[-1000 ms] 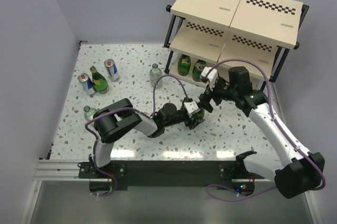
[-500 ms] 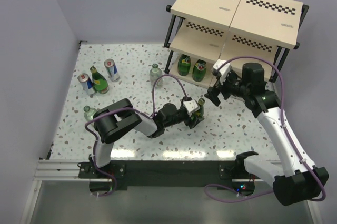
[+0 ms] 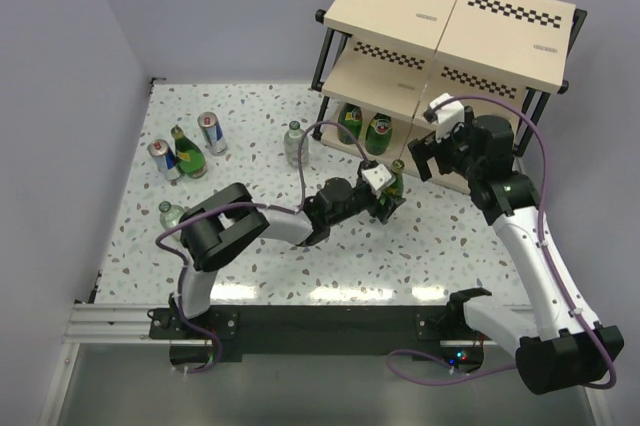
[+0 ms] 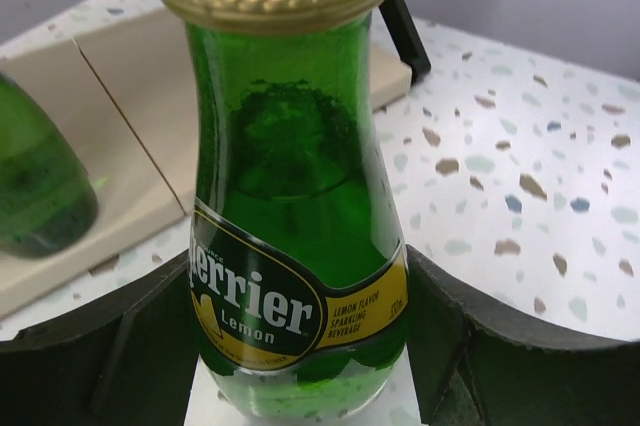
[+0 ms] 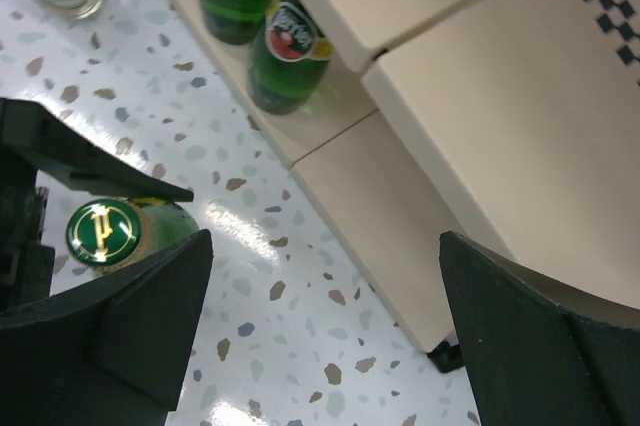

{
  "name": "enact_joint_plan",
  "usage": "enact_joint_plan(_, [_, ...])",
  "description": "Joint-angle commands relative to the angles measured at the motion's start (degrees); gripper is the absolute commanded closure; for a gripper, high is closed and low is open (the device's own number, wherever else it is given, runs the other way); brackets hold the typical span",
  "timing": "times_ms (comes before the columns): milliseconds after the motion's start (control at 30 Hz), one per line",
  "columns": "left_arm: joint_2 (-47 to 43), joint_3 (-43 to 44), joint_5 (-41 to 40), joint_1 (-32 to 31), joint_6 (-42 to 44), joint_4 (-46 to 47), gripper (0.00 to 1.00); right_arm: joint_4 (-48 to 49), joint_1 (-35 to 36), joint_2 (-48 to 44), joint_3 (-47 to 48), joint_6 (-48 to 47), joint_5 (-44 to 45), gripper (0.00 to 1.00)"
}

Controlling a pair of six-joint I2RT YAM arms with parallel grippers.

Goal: Place and organize the beverage onto the shelf
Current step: Pick up the drink from the center of the board.

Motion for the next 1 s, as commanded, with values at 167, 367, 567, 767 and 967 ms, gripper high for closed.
enact_joint_plan(167, [3.11,12.77,-1.86,0.41,-3.77,6.46,1.0,6.81,-0.35,-1.53,4.0,11.53,15.31,0.01])
enact_joint_plan(367, [7.33,19.18,-2.3,1.73,-5.45,4.61,1.0,6.11,-0.26,-1.35,5.32,13.12,14.43,0.01])
enact_joint_plan(567, [11.9,26.14,-2.39,2.79,-6.15,1.8,1.0,6.46,-0.26,-1.35,5.15,13.65,16.28,0.01])
enact_joint_plan(767, [15.33,32.03,-2.39,3.23,-5.8,-1.1,1.0,7.51,-0.26,-1.26,4.53,14.96,19.25,0.01])
enact_joint_plan(967, [17.79,35.72,-2.39,3.58,-5.54,-2.6,1.0,7.77,-0.26,-1.26,4.62,17.6,22.69,0.01])
